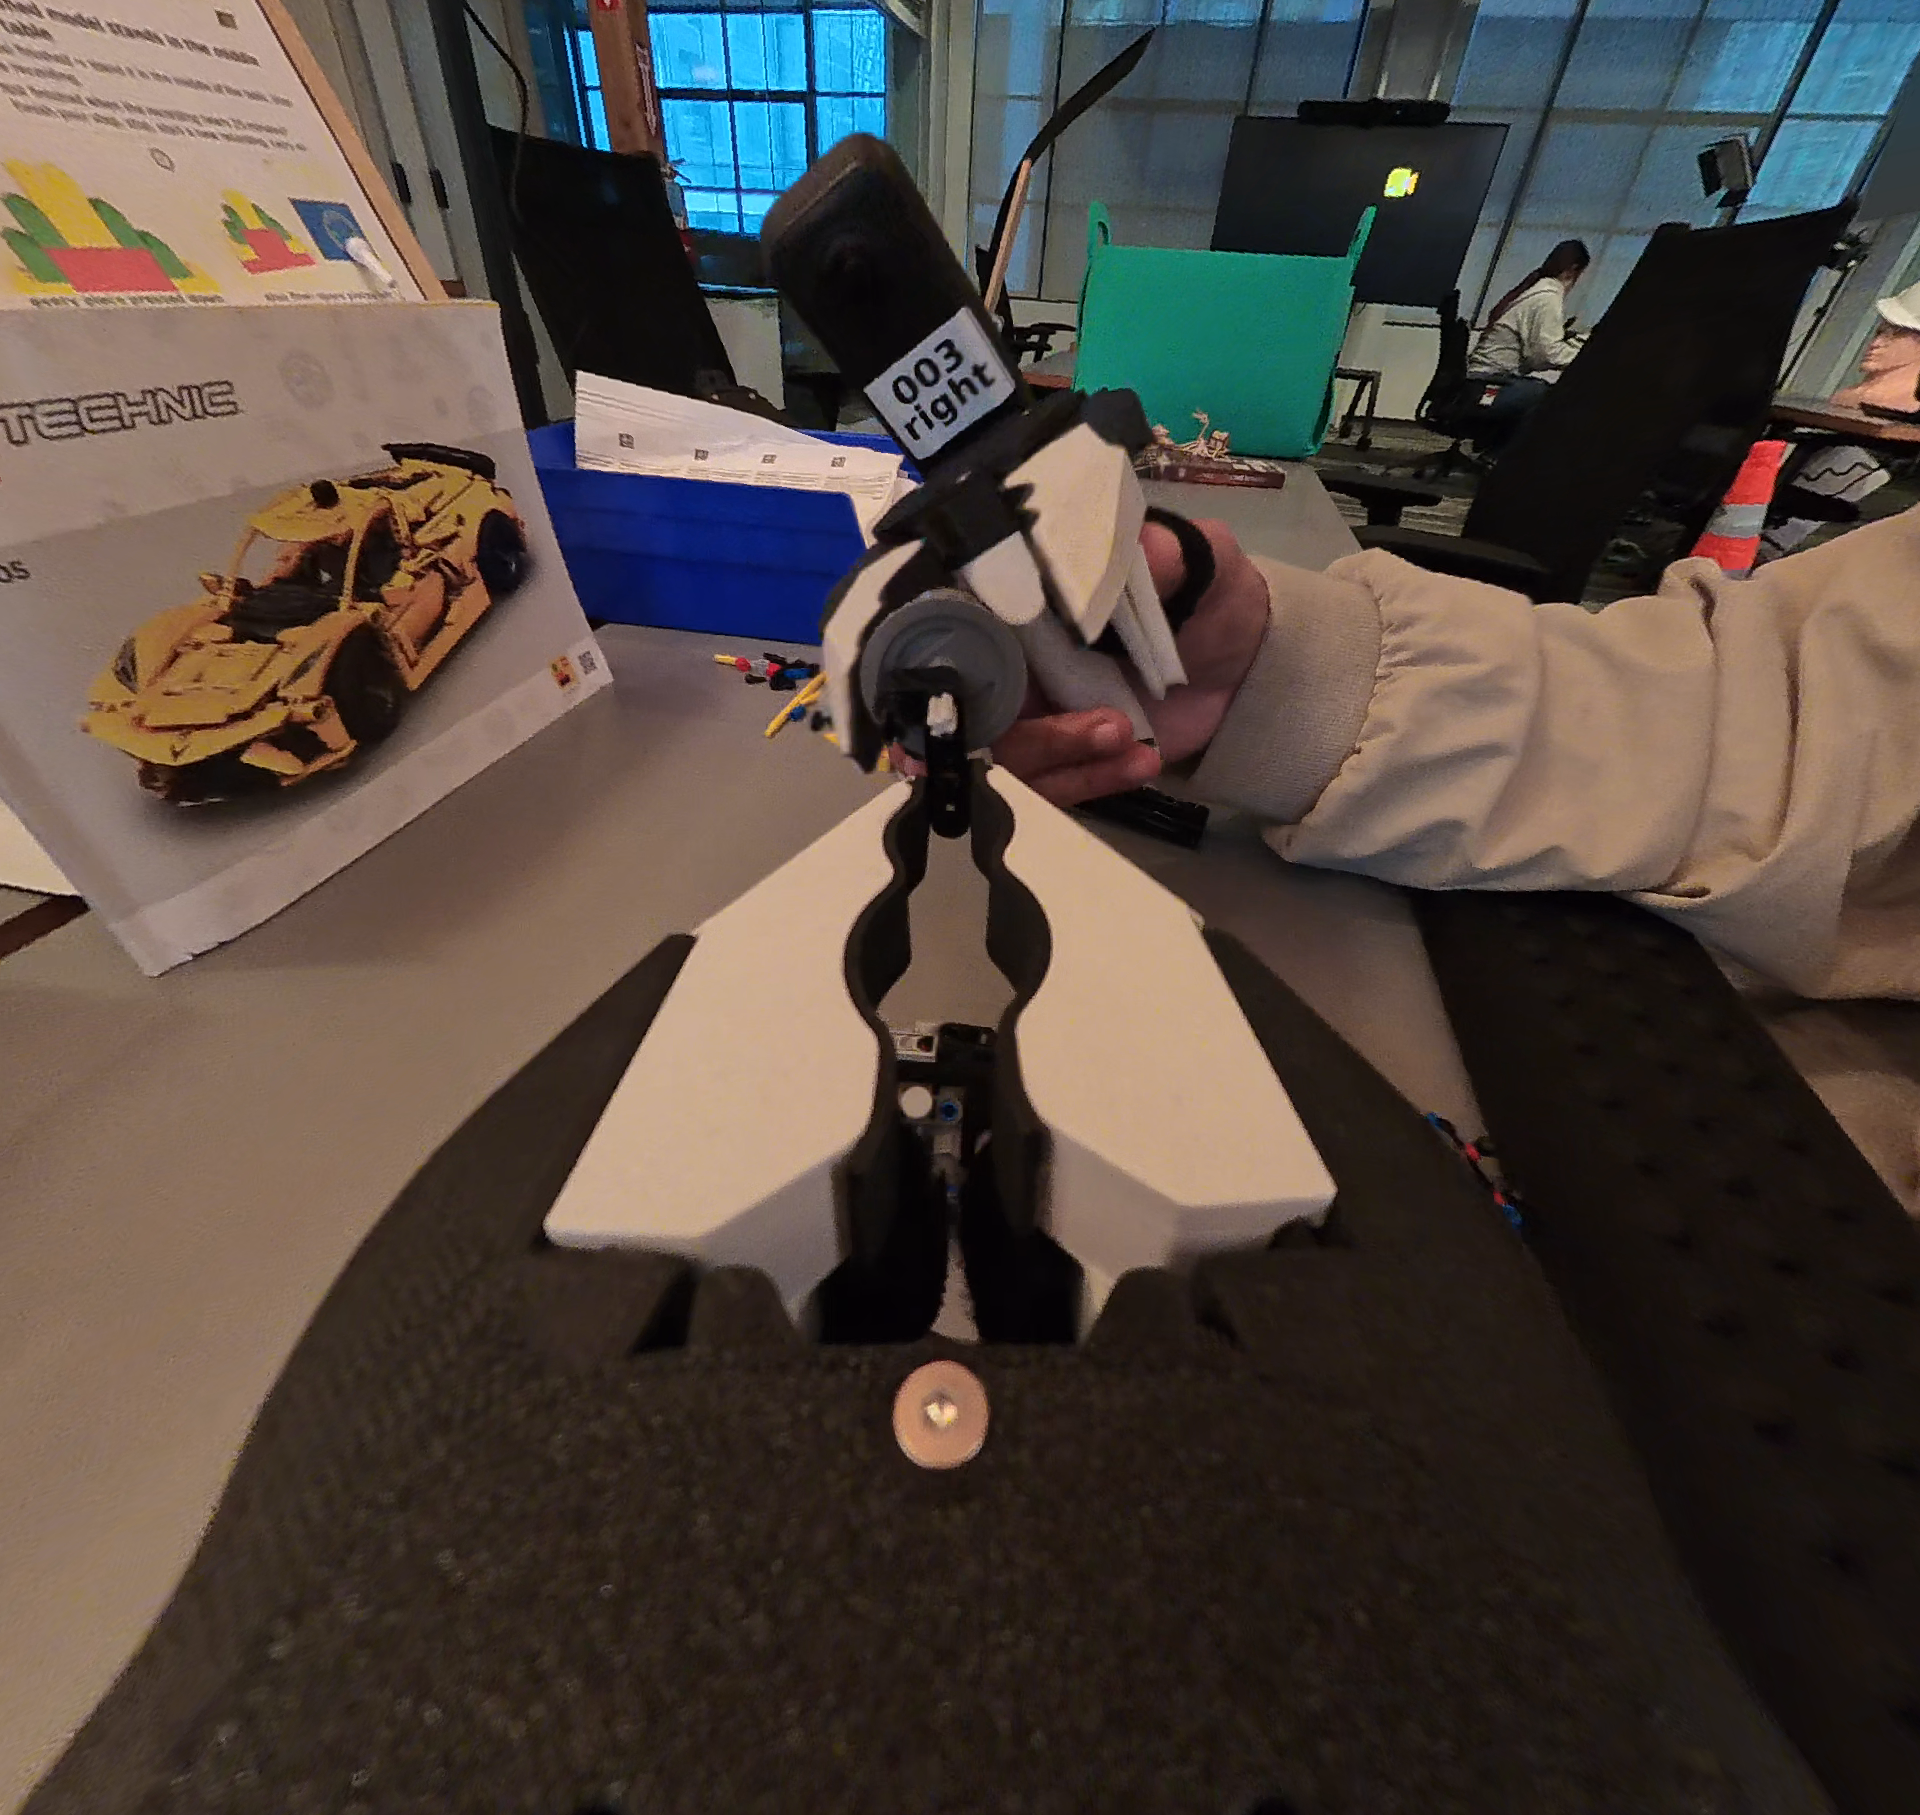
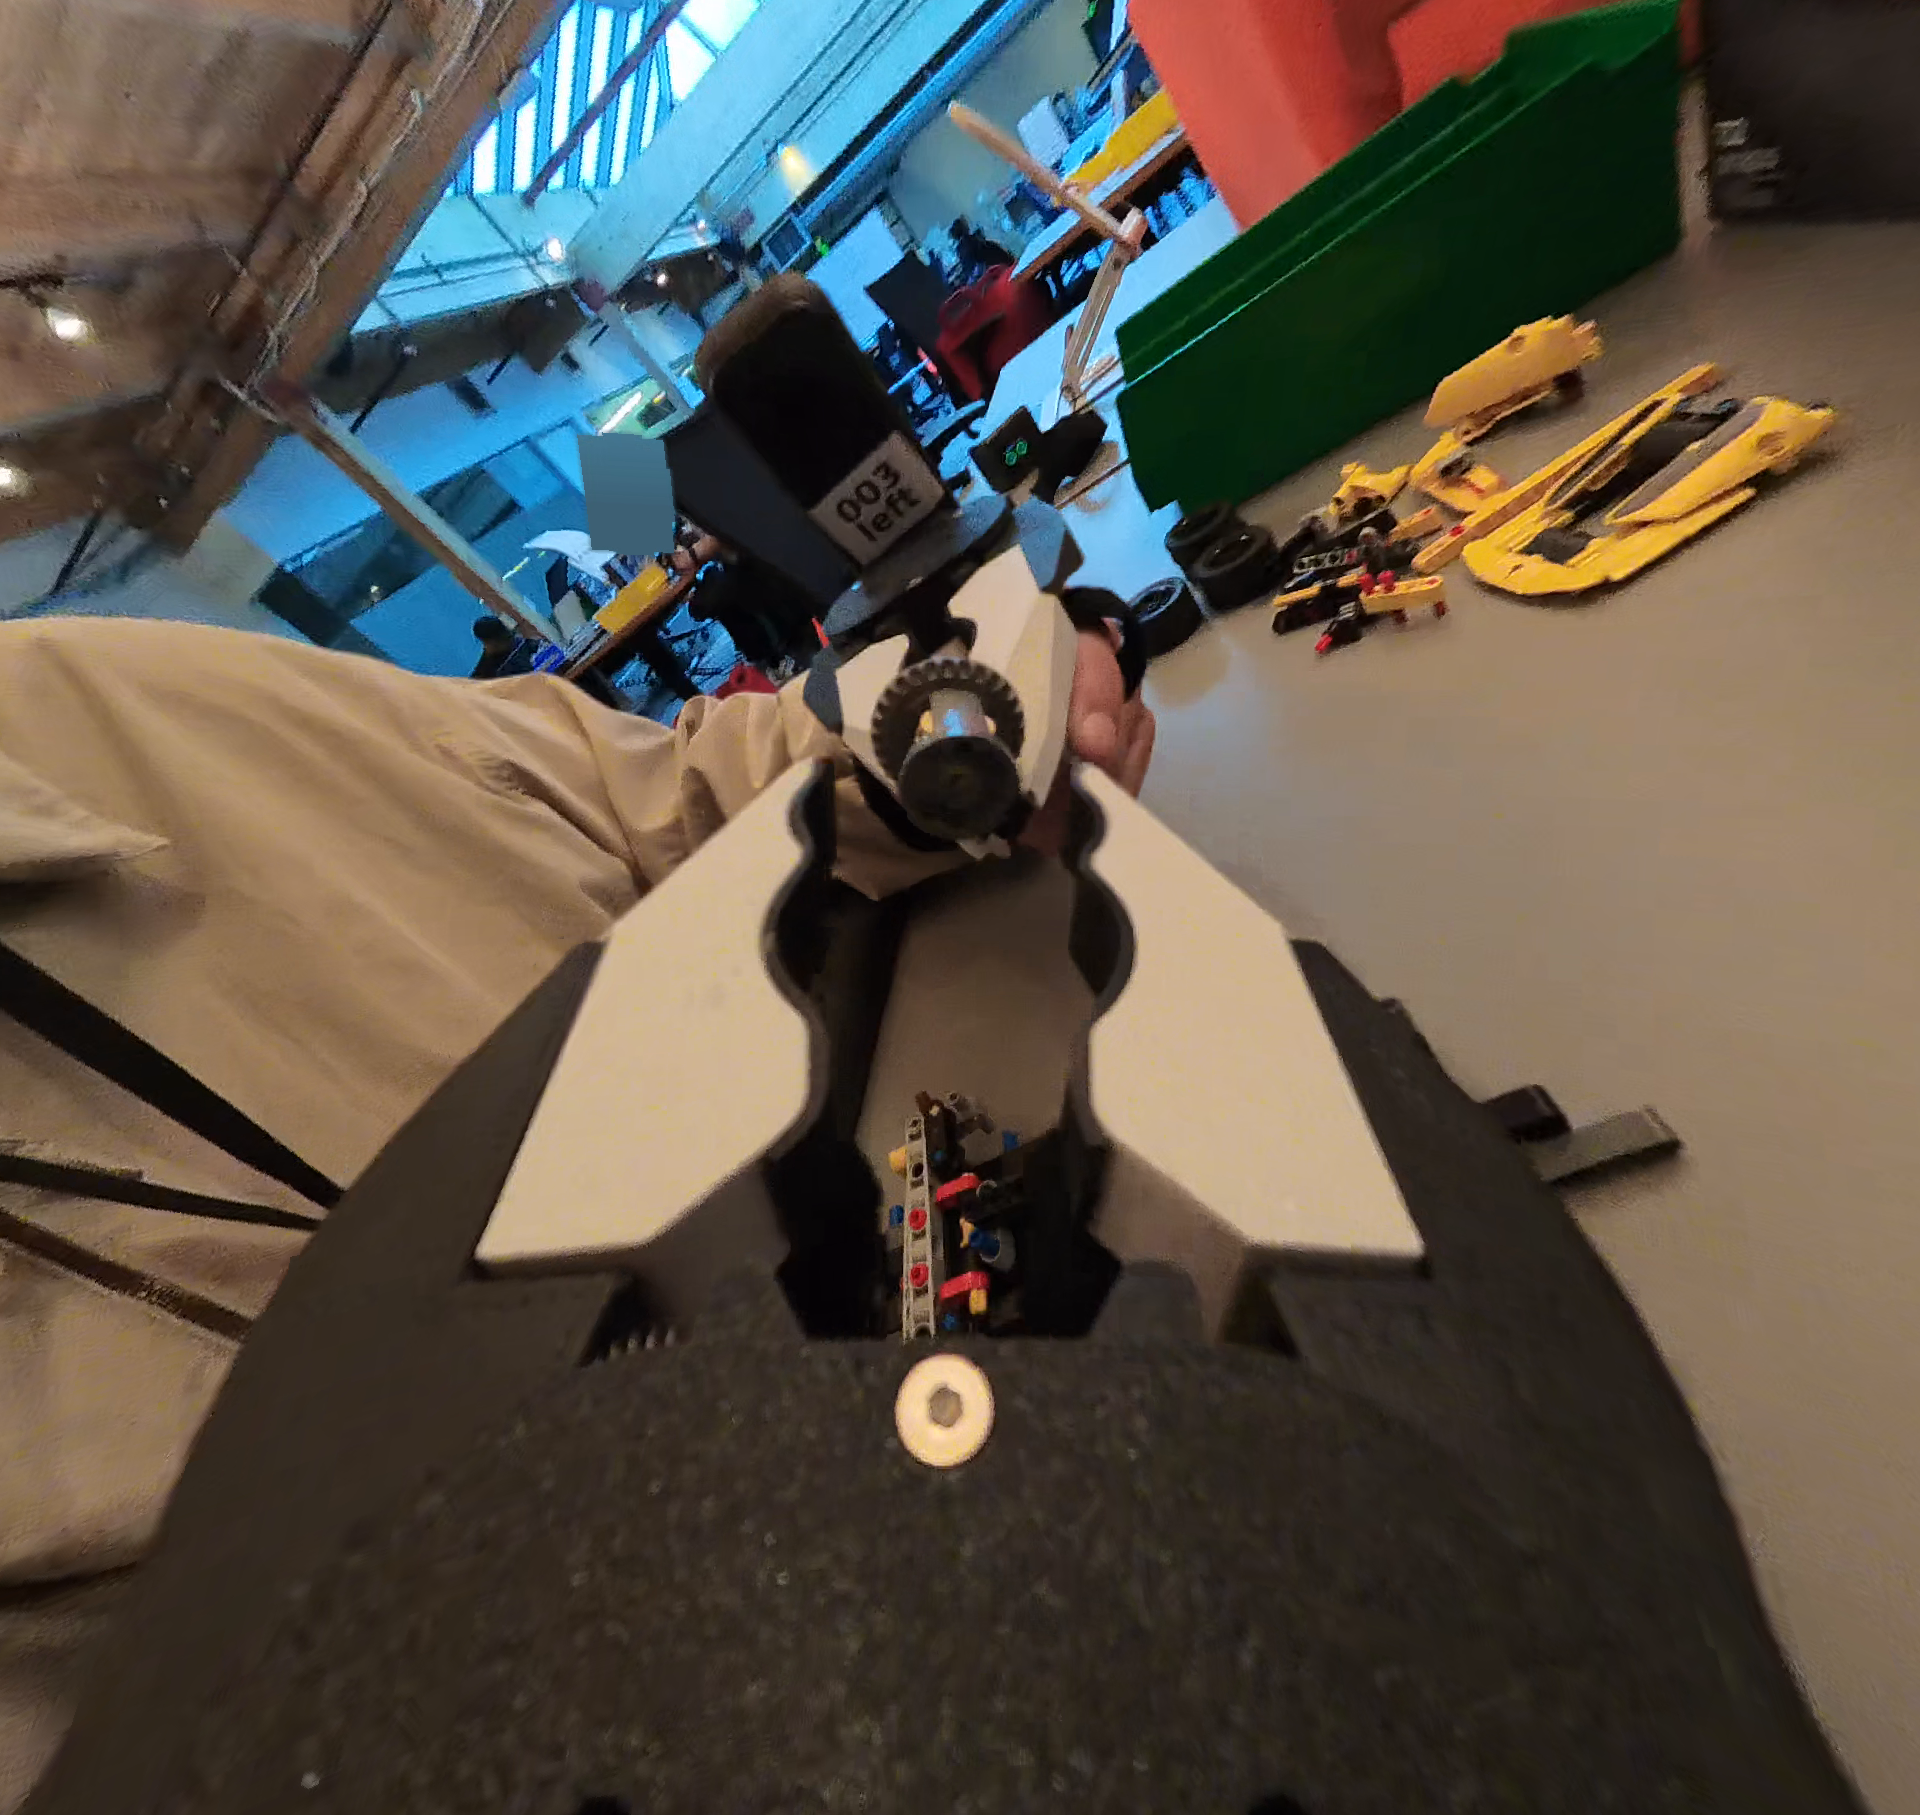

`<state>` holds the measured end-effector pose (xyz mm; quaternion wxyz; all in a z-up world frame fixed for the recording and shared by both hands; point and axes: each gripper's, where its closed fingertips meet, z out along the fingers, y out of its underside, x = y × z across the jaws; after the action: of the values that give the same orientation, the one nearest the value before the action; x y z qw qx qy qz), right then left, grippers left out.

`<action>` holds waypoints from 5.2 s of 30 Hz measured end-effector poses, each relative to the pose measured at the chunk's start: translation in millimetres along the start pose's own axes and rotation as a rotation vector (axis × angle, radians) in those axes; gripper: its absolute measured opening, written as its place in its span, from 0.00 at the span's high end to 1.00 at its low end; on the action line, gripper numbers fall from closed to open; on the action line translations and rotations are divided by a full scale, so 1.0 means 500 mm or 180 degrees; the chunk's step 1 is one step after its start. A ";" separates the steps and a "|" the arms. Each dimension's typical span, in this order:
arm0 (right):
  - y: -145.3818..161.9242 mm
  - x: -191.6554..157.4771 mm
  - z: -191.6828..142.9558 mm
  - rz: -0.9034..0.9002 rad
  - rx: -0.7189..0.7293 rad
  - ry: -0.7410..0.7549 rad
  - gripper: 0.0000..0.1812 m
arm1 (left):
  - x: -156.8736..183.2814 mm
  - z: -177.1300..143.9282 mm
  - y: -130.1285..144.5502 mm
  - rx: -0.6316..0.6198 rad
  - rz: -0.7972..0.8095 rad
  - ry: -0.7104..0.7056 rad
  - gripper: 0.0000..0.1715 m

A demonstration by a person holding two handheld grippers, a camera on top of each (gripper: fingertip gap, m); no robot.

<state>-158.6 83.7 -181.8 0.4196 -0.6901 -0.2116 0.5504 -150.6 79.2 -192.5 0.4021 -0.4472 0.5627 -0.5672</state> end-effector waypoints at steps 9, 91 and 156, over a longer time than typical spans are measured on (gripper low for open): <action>-0.047 -0.015 -0.056 -0.0010 0.0469 -0.0182 0.86 | -0.021 -0.056 -0.067 0.0537 -0.0385 0.0070 0.96; -0.035 0.081 0.005 -0.3097 -0.0190 0.2375 0.96 | -0.051 -0.010 -0.023 0.0222 -0.0769 -0.0373 0.98; 0.020 -0.032 0.010 -0.2094 0.0045 0.0545 0.90 | 0.042 -0.039 -0.031 0.0315 -0.1695 0.1260 0.96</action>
<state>-169.9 67.9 -180.8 0.5957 -0.6257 -0.3830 0.3271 -174.4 65.0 -175.1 0.1439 -0.4396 0.4651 -0.7548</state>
